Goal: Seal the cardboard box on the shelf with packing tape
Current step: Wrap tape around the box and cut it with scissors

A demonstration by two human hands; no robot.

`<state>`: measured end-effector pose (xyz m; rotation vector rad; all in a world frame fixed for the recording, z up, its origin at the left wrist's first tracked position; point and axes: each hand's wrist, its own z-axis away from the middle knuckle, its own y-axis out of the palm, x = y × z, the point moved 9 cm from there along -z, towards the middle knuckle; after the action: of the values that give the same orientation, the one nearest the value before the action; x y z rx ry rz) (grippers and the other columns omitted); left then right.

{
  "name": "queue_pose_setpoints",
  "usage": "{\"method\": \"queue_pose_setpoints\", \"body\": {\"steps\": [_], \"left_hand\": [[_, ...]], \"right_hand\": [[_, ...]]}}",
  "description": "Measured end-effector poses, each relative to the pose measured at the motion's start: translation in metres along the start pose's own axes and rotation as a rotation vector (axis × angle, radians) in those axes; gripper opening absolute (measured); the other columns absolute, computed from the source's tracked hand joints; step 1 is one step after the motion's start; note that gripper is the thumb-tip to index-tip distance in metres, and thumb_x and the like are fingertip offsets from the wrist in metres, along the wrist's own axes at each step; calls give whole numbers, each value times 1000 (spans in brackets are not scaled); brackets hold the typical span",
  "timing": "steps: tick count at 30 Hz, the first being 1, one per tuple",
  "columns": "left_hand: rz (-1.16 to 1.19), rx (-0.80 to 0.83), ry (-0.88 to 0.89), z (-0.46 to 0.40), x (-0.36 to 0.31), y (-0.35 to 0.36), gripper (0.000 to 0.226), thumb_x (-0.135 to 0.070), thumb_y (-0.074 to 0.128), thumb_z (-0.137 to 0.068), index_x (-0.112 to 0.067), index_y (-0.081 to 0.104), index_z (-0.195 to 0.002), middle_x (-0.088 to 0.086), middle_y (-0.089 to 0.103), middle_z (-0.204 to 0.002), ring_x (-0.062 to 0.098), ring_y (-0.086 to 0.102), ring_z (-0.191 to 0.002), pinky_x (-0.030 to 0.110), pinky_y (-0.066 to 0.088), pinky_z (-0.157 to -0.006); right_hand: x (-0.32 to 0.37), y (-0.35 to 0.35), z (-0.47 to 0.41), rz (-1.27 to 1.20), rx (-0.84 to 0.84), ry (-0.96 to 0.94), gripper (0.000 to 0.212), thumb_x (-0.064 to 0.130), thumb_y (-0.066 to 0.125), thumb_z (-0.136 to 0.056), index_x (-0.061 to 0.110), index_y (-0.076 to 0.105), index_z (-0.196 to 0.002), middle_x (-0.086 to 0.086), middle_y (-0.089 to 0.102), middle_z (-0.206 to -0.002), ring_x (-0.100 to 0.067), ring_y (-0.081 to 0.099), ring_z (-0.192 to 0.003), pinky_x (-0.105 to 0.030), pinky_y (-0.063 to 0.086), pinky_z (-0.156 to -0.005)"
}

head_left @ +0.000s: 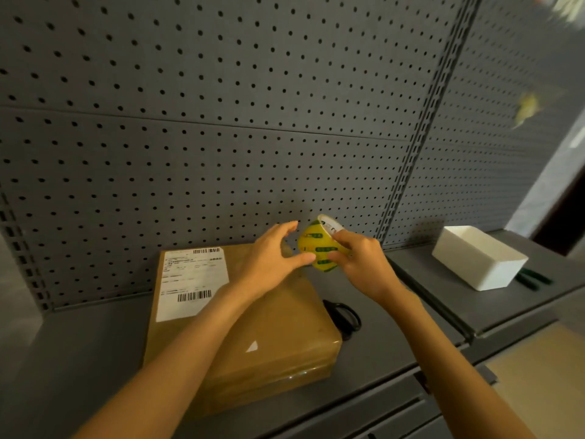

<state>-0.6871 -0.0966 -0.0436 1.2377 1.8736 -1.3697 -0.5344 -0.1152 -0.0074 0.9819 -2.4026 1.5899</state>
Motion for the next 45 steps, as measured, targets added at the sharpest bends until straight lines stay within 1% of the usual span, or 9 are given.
{"method": "queue_pose_setpoints", "body": {"steps": [3, 6, 14, 20, 29, 32, 34, 40, 45], "left_hand": [[36, -24, 41, -1, -4, 0, 73, -34, 78, -73, -19, 45, -137, -1, 50, -131, 15, 49, -118, 31, 44, -96], [18, -80, 82, -2, -5, -4, 70, -30, 82, -69, -16, 52, -131, 0, 55, -120, 14, 54, -107, 34, 49, -92], [42, -174, 89, 2, -8, -20, 52, -23, 84, -66, -18, 62, -113, -8, 54, -104, 4, 52, -91, 6, 42, -75], [122, -241, 75, 1, -10, -33, 9, -17, 62, -89, -12, 67, -95, -1, 61, -95, 6, 55, -82, 8, 43, -68], [-161, -338, 94, 6, -8, -34, 14, -16, 46, -98, -10, 55, -90, -5, 52, -91, 8, 48, -80, 10, 38, -59], [-169, -412, 196, 11, -18, -35, 14, -14, 42, -99, -11, 50, -87, -2, 50, -90, 12, 47, -80, 15, 37, -60], [-171, -463, 230, 15, -21, -36, 15, -15, 41, -99, -12, 49, -88, -4, 48, -90, 12, 47, -80, 20, 40, -60], [-150, -530, 397, 30, -43, -34, 18, -11, 39, -97, -7, 50, -84, -4, 45, -89, 4, 38, -80, 10, 34, -70], [-58, -442, 282, 20, -28, -36, 11, -11, 44, -97, -13, 48, -87, -6, 46, -91, 8, 43, -85, 13, 35, -70]], "right_hand": [[15, 3, 5, -46, 25, -39, 8, 6, 61, -87, 4, 63, -95, -11, 66, -85, -26, 61, -76, -44, 50, -67], [22, 5, 6, -56, 10, -37, 11, 7, 62, -87, 6, 65, -98, -10, 67, -89, -24, 62, -77, -45, 52, -68], [25, 10, 3, -65, -4, -20, 8, 10, 63, -88, 7, 63, -95, -9, 65, -86, -24, 60, -75, -47, 51, -67], [25, 10, 3, -108, 26, -10, 17, 9, 63, -88, 12, 65, -104, -7, 68, -99, -19, 64, -88, -37, 55, -77], [35, 19, 7, -148, 34, -3, 13, 9, 62, -88, 10, 64, -101, -8, 67, -91, -22, 63, -81, -40, 53, -72], [39, 17, 5, -147, -3, 17, 12, 8, 60, -90, 8, 63, -101, -5, 63, -84, -15, 57, -70, -18, 47, -59], [41, 13, 2, -132, -24, 29, 11, 8, 58, -90, 8, 62, -101, -4, 60, -81, -14, 53, -66, -13, 40, -53], [31, 4, -14, -55, -90, 176, 23, 11, 54, -92, 2, 60, -112, -17, 64, -88, -33, 62, -79, -43, 54, -66], [20, 7, -14, -59, -42, 179, 20, 13, 55, -92, 6, 60, -110, -11, 65, -89, -24, 63, -77, -25, 49, -56]]}}
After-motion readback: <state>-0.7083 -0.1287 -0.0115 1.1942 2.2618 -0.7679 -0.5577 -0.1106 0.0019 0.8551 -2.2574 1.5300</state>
